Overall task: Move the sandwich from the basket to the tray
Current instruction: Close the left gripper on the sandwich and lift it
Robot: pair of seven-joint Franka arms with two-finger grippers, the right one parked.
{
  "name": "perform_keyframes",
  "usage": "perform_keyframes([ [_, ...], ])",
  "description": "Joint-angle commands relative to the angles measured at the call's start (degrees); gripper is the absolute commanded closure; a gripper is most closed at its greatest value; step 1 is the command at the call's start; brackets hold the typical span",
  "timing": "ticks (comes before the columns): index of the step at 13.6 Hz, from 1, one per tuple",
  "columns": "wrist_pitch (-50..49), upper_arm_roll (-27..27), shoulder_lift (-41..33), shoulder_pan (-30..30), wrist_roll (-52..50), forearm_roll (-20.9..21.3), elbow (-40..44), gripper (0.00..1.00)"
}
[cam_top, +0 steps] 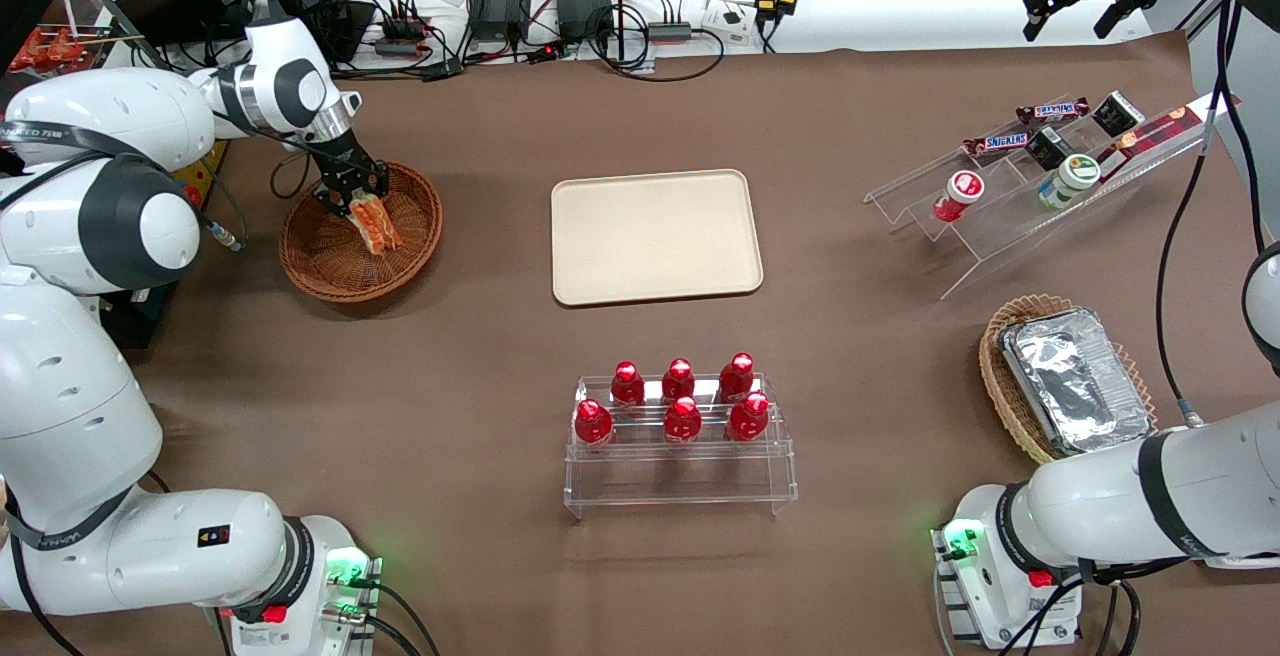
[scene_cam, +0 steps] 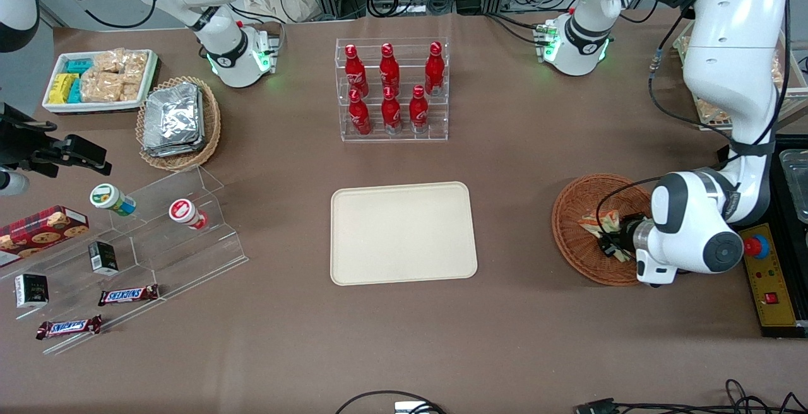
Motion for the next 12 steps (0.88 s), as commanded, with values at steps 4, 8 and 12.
perform_keyframes([
  [4, -3.9, -4.3, -8.3, -0.8, 8.0, 0.0, 0.4, 0.76],
  [8, -3.5, -11.1, -7.9, -2.2, 10.3, 0.5, 3.3, 0.76],
  [12, -2.6, -11.3, -2.4, -10.8, 10.3, 1.1, 10.0, 0.73],
])
